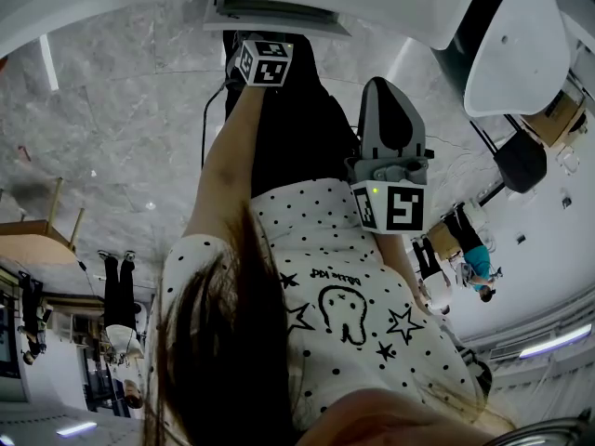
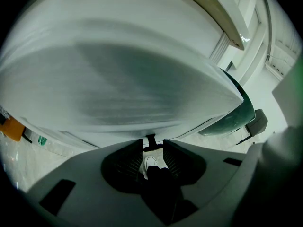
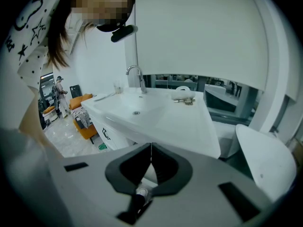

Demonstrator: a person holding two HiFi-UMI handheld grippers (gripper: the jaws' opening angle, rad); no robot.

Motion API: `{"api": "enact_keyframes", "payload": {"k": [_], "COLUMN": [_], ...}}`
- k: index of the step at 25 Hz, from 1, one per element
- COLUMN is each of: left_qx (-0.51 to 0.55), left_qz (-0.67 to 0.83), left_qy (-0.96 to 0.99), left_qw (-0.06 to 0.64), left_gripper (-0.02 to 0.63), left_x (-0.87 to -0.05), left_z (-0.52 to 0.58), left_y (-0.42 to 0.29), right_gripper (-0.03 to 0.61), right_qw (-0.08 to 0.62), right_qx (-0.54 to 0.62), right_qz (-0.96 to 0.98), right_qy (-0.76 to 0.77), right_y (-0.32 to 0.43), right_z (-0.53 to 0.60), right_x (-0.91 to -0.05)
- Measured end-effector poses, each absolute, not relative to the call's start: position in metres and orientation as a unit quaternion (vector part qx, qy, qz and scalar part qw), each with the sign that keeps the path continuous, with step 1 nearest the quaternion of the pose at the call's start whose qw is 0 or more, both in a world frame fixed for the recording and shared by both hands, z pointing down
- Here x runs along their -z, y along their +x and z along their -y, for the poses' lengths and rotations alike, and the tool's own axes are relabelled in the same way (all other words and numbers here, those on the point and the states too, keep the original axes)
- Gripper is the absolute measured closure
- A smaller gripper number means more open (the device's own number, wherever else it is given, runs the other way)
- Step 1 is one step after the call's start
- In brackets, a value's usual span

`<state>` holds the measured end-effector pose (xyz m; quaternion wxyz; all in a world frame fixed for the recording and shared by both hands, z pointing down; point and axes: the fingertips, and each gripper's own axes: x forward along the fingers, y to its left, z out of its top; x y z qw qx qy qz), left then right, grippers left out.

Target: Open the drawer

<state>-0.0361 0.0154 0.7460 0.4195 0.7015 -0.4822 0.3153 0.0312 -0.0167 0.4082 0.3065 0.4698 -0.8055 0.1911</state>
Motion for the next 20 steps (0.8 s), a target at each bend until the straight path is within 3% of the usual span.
{"api": "enact_keyframes", "payload": {"k": [20], "left_qx": [-0.316], "left_qz": [0.485], "left_qy": [0.697], "left_qw": [0.423], "left_gripper": [0.476], "left_x": [-0.7468], "left_z": [-0.0154], "left_y": [-0.0381], "right_gripper": [0.564], "right_qw": [0.306], "right_qx": [-0.192], "right_qz": [0.805], "right_qy": [0.47], "right_y": [0.0324], "right_z": [0.0207], "right_x": [-0.4085]}}
